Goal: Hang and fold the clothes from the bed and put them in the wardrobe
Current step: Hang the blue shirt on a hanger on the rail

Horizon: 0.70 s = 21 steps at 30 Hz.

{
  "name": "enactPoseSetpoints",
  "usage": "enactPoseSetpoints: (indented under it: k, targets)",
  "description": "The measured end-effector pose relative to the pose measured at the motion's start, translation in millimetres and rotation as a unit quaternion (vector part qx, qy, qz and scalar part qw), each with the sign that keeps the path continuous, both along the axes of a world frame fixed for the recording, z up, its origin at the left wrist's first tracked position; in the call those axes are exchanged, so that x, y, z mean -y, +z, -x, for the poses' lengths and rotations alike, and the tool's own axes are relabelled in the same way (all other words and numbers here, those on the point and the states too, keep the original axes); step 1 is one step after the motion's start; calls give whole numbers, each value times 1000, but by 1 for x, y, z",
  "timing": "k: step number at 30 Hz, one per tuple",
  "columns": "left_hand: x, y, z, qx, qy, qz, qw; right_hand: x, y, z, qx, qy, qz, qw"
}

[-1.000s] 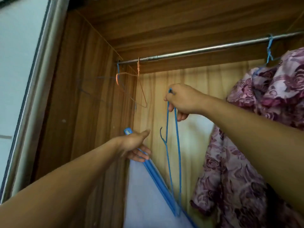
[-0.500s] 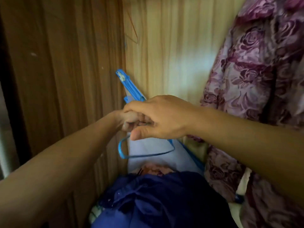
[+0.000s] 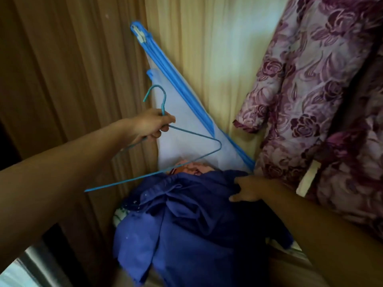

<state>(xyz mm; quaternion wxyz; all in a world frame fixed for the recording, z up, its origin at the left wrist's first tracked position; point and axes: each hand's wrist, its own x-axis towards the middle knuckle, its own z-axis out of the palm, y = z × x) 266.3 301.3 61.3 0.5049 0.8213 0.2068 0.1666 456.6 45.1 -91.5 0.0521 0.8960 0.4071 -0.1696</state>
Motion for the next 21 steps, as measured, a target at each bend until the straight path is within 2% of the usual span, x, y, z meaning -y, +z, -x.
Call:
enactPoseSetpoints:
  k: [4,7,11,15,19,21]
  targets:
    - [-7,0,7,-62,-41,-36,997,-6,-24,-4,30,10,-12,999]
    - [-8,0,14,-91,-57,-30,994,-8,-14,-13,42,-27,-171,984]
    - [-11,3,18,-100,-81,-21,991,-18,26,-22,103,-82,-368,920]
    - [-4,4,17,-96,-101,-44,989,-29,74,-14,59,-65,-441,893]
    - [18,-2,5,-48,-67,-17,996,-45,124,18,-63,-14,-495,867]
    - [32,-6,0,-27,-69,-5,997,-51,146,37,-96,12,-514,852]
